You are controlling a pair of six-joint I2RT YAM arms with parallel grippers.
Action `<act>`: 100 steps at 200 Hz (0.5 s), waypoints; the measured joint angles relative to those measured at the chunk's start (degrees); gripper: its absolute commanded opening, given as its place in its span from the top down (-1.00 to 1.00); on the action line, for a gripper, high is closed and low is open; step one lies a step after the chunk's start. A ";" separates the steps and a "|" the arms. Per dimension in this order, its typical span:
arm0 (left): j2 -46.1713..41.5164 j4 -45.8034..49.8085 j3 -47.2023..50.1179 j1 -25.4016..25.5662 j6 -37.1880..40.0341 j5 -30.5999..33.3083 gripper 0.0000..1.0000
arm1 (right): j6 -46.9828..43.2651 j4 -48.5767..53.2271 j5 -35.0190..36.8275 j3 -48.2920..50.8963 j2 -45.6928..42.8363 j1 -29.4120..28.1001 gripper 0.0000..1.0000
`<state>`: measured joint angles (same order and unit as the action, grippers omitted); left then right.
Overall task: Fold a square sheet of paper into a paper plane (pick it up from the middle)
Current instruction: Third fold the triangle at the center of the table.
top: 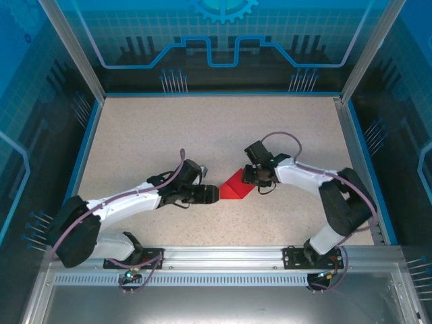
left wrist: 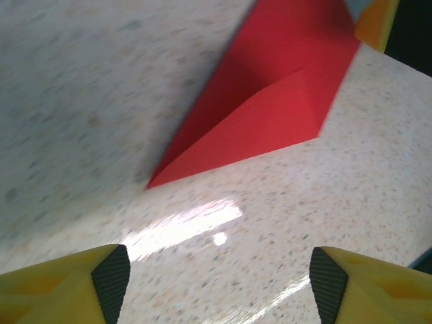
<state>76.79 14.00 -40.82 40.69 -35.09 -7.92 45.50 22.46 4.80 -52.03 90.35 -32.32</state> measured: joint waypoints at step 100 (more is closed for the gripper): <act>16.09 -7.02 -9.62 -3.30 26.75 -8.28 -0.29 | 0.17 -4.94 -10.43 10.01 -13.35 5.38 -0.03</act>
<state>92.88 6.98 -50.43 37.39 -8.34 -16.21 45.67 17.52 -5.63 -42.02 76.99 -26.94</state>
